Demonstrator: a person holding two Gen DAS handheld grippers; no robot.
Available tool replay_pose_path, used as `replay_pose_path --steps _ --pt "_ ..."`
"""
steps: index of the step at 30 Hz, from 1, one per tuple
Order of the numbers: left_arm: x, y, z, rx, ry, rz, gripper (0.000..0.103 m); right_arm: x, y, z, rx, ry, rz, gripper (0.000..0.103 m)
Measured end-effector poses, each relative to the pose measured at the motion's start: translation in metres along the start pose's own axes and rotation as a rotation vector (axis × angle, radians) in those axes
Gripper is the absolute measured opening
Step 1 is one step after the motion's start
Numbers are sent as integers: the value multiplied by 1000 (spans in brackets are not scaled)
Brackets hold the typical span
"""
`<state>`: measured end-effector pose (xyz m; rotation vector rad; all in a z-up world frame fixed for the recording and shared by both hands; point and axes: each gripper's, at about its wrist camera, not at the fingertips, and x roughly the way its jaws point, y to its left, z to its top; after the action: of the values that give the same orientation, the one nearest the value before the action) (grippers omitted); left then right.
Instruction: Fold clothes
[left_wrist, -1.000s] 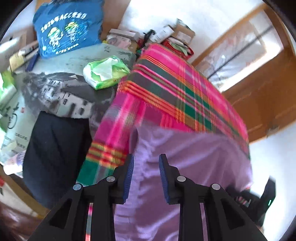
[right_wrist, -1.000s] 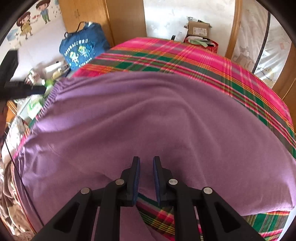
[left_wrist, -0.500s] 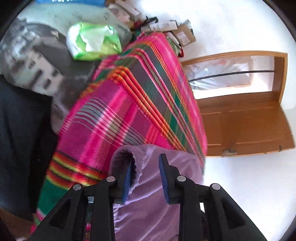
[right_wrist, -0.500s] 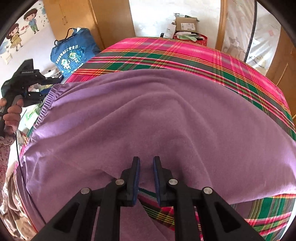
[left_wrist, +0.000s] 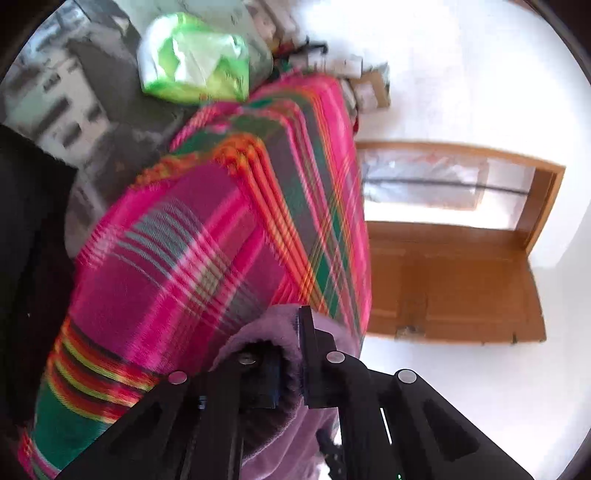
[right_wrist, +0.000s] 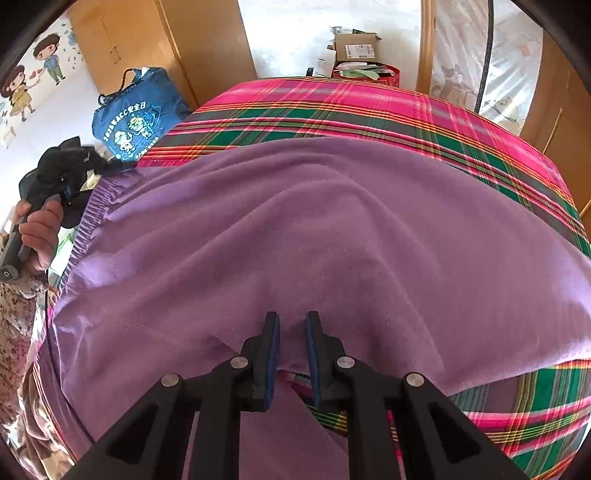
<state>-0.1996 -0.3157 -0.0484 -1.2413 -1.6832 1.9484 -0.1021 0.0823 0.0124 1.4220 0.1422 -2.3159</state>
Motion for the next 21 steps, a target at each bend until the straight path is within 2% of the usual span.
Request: replay_pose_path --steps 3,5,10,16,18,20,21 --pt "-8 -9 -3 72 -50 8 5 0 1 0 10 -1 -3 14" --pt "-5 -11 -3 88 -39 35 5 1 3 -1 7 -3 -9 14" --pt "7 -5 1 80 -39 89 5 3 7 -1 -2 -7 -25 14" --pt "-4 7 3 57 -14 114 6 1 12 -3 -22 -18 -52 14" --pt "-7 5 1 61 -13 124 8 -2 15 -4 -35 -27 -67 14" --pt "-11 -1 -3 78 -20 136 18 -11 14 -6 -42 -47 -72 14" --pt "-15 -6 -5 89 -23 144 19 -17 14 -7 -40 -58 -70 15"
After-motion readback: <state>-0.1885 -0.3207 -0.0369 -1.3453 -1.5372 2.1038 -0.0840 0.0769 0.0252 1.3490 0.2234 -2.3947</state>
